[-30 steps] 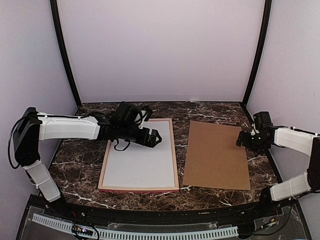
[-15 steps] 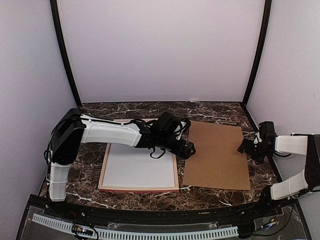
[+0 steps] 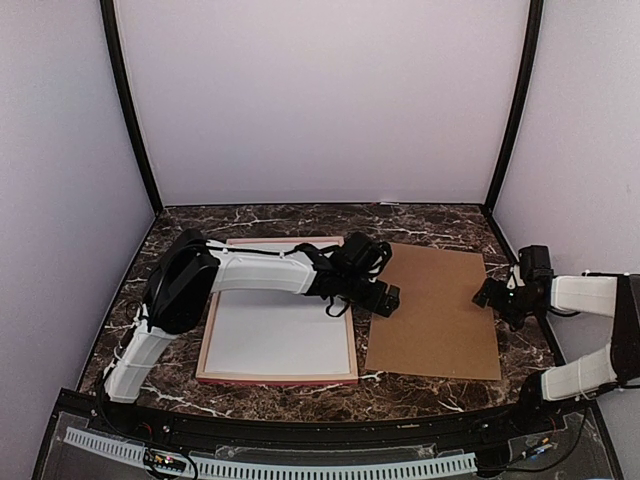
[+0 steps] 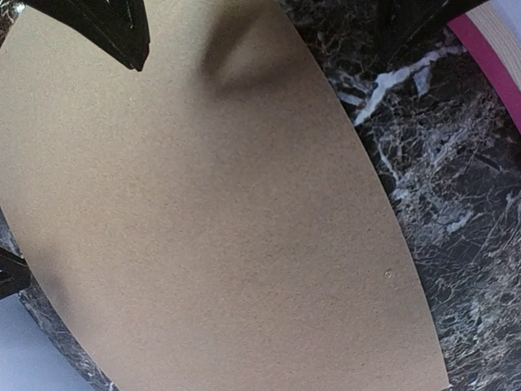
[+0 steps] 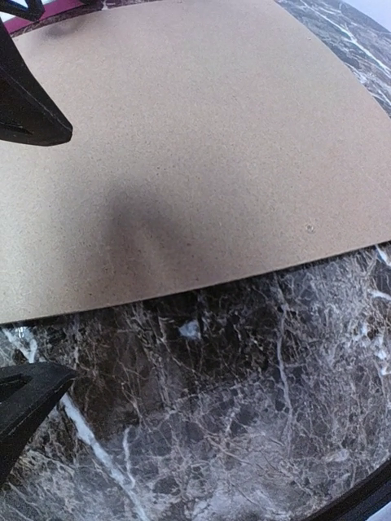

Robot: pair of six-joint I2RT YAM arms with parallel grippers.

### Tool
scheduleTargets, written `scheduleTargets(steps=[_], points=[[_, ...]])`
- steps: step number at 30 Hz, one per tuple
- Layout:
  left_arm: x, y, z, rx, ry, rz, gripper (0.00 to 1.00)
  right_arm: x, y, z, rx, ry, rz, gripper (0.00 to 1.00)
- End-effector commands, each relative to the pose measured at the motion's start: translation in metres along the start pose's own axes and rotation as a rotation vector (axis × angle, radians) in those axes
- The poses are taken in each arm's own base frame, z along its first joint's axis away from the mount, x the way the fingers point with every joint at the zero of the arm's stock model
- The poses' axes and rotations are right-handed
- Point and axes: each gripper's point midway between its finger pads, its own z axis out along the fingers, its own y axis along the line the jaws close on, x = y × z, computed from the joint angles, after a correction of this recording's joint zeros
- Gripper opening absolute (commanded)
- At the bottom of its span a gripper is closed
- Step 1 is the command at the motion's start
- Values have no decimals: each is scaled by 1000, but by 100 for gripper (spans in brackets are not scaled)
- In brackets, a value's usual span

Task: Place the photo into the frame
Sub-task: Turn over the backboard.

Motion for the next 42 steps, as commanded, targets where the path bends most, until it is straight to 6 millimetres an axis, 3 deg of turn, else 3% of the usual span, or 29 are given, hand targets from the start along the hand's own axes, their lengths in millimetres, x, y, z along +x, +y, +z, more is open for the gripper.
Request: scheduleTargets(steps=[1, 12, 22, 30, 42], points=[[-2, 7, -2, -70, 15, -33, 99, -3, 2, 1, -19, -19, 11, 93], [20, 4, 22, -38, 99, -85, 99, 9, 8, 7, -73, 27, 17, 90], [24, -12, 20, 56, 104, -147, 98, 13, 28, 6, -195, 79, 30, 85], [31, -18, 11, 105, 76, -198, 98, -4, 64, -23, -390, 52, 18, 79], [33, -24, 9, 149, 70, -226, 98, -17, 127, -90, -737, 42, -34, 66]])
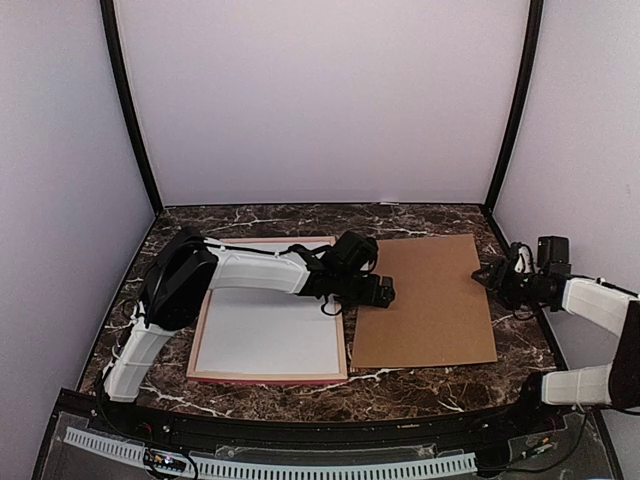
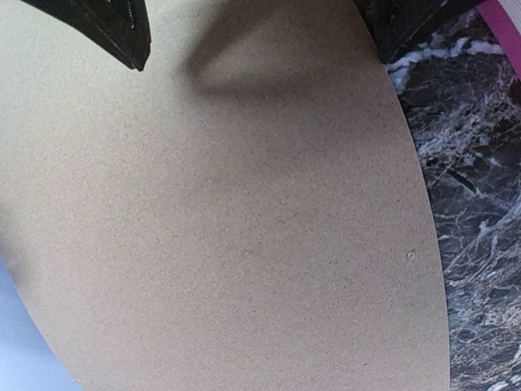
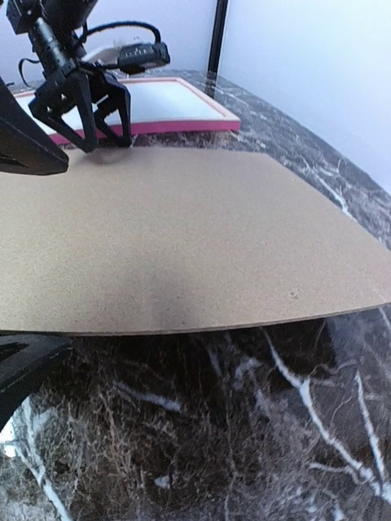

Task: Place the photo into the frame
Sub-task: Turn over the backboard.

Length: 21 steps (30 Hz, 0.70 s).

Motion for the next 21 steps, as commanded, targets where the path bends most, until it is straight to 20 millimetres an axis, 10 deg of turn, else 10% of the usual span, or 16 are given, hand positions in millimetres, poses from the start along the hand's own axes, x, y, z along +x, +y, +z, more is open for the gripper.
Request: scheduleTargets(steps=[1, 21], points=[[40, -28, 5, 123, 110, -15, 98, 3, 81, -22, -345, 76, -74, 65], [20, -54, -24, 241, 52, -28, 98, -2, 195, -88, -521, 45, -272, 69]])
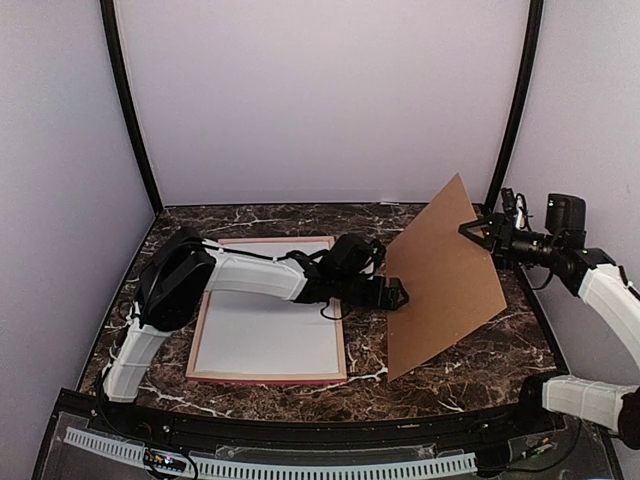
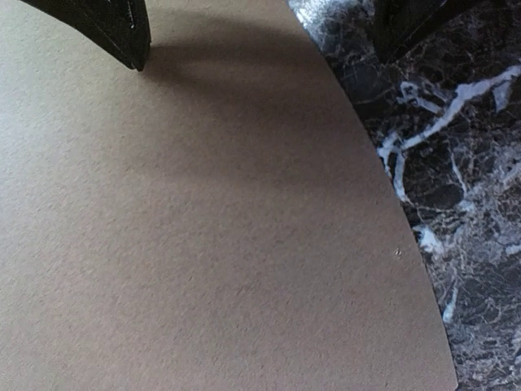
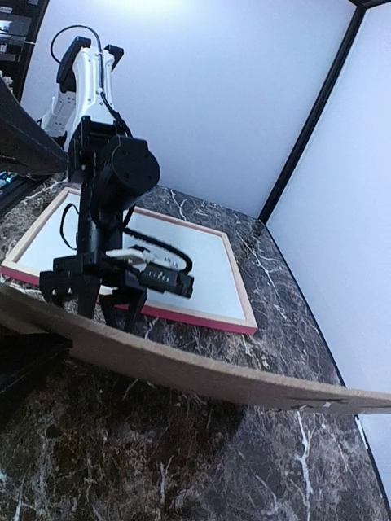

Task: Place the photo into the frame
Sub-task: Turn over the backboard.

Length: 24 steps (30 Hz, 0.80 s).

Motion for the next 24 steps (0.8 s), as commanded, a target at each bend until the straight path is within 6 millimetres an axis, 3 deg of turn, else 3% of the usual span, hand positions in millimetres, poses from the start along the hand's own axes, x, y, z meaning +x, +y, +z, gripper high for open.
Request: scheduleTargets(steps=[1, 6, 15, 24], points=[[17, -19, -12, 34, 57, 19, 98, -5, 42, -5, -80, 18, -72, 70], [1, -37, -33, 68, 23, 47, 98, -4, 56, 1, -92, 32, -87, 74], [-45, -84, -91, 145, -82, 116, 99, 1, 85, 18, -134, 63, -117, 79], [-93, -100, -153, 144, -215, 129, 99, 6, 107, 32, -170, 86, -138, 80]])
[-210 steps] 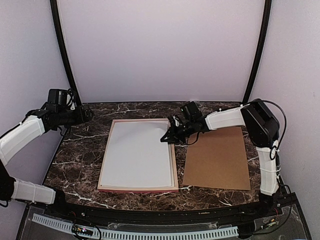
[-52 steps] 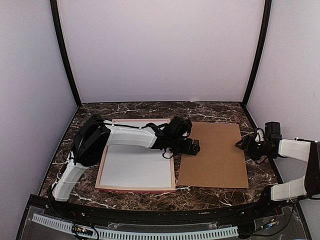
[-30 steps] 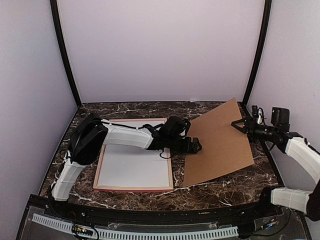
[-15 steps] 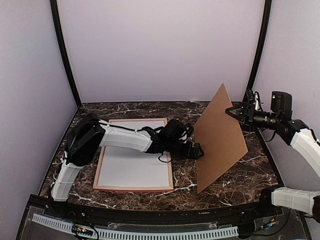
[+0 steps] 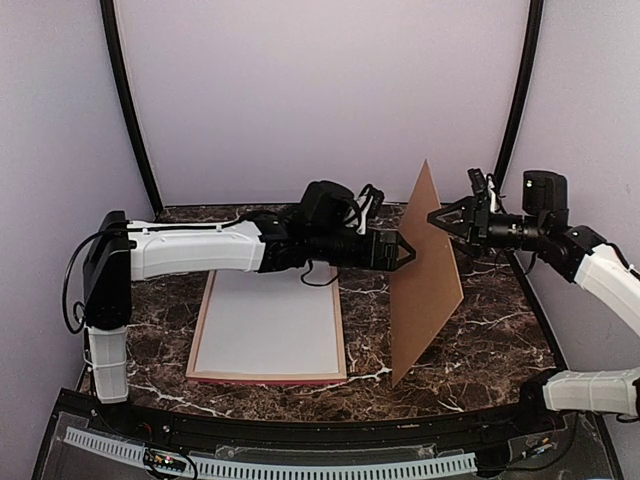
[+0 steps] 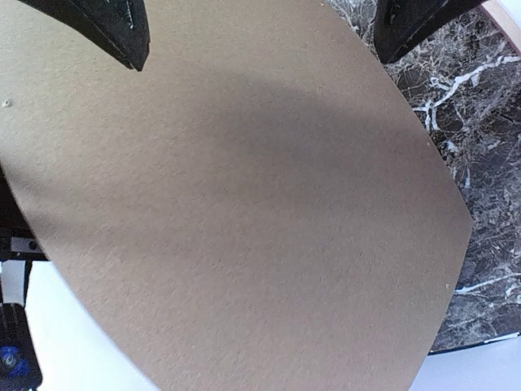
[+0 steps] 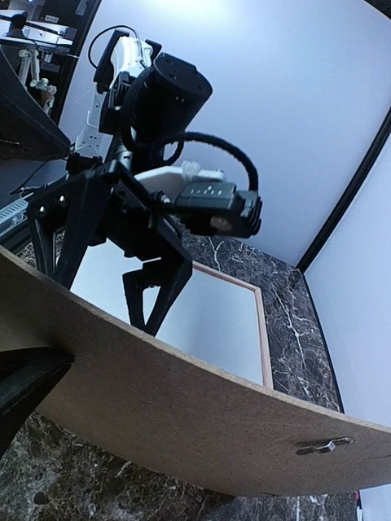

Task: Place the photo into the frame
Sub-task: Turn over the backboard.

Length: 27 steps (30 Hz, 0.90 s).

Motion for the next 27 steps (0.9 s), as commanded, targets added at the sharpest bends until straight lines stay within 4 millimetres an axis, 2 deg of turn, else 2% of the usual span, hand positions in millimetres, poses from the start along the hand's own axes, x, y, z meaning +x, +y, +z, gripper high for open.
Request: scheduleTargets(steps=[1, 6, 15, 20, 27], points=[[-38, -12, -37, -7, -78, 27, 99, -15, 25, 5, -47, -42, -54, 80], [-63, -22, -56, 11, -136, 41, 99, -10, 33, 19, -67, -15, -60, 81], [-93, -32, -72, 94, -199, 3, 99, 2, 42, 45, -100, 31, -61, 82], [-101, -32, -80, 123, -214, -18, 99, 8, 45, 55, -115, 51, -60, 82], [-102, -30, -87, 141, -221, -40, 99, 10, 45, 62, -132, 57, -58, 82]])
